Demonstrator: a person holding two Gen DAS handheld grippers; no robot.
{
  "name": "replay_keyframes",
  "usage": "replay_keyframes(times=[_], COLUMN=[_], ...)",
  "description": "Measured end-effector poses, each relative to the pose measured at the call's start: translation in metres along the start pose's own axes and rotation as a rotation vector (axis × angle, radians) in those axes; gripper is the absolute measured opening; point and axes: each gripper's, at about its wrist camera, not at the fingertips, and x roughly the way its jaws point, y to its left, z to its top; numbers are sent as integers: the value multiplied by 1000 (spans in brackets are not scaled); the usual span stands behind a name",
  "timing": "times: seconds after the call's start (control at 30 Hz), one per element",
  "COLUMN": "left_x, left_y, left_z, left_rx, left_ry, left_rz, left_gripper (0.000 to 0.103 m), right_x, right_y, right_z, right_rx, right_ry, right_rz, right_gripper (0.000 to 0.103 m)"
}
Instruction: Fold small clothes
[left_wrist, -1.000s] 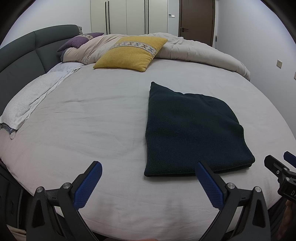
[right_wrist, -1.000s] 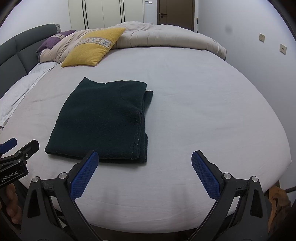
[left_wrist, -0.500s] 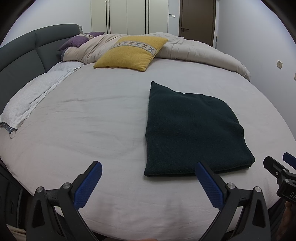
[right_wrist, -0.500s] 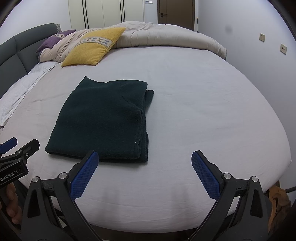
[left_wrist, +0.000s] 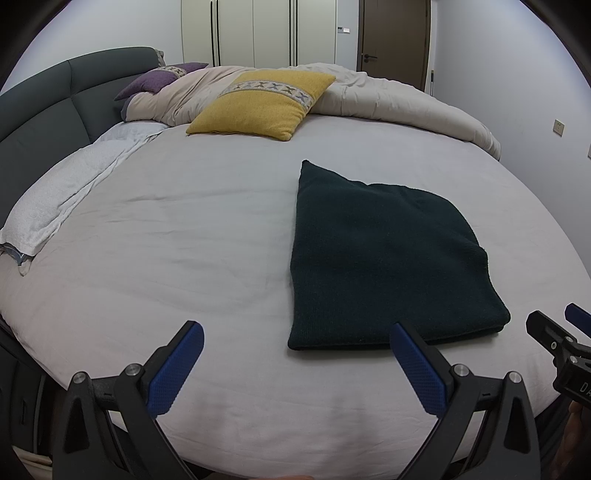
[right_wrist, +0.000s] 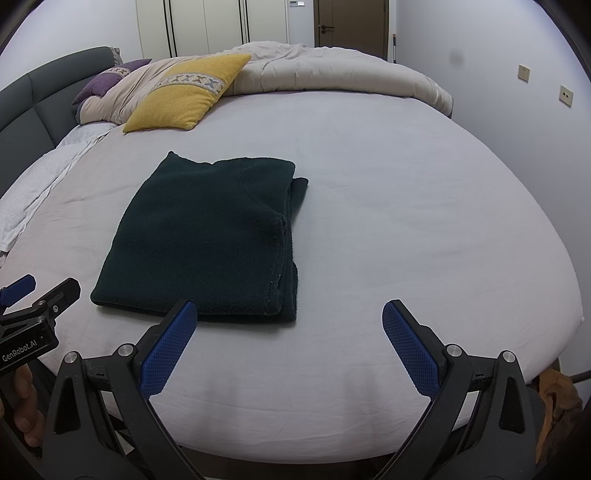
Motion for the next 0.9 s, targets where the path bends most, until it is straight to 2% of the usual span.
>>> replay_keyframes(times=[0.9], left_x=[0], left_y=[1], left_z=[-1], left_rx=[0], left_ry=[0], left_rz=[-3], left_gripper=[103], right_x=[3], right_y=[2], right_z=[-6], right_rx=[10], right_ry=[12], right_rz=[13], right_gripper=[102])
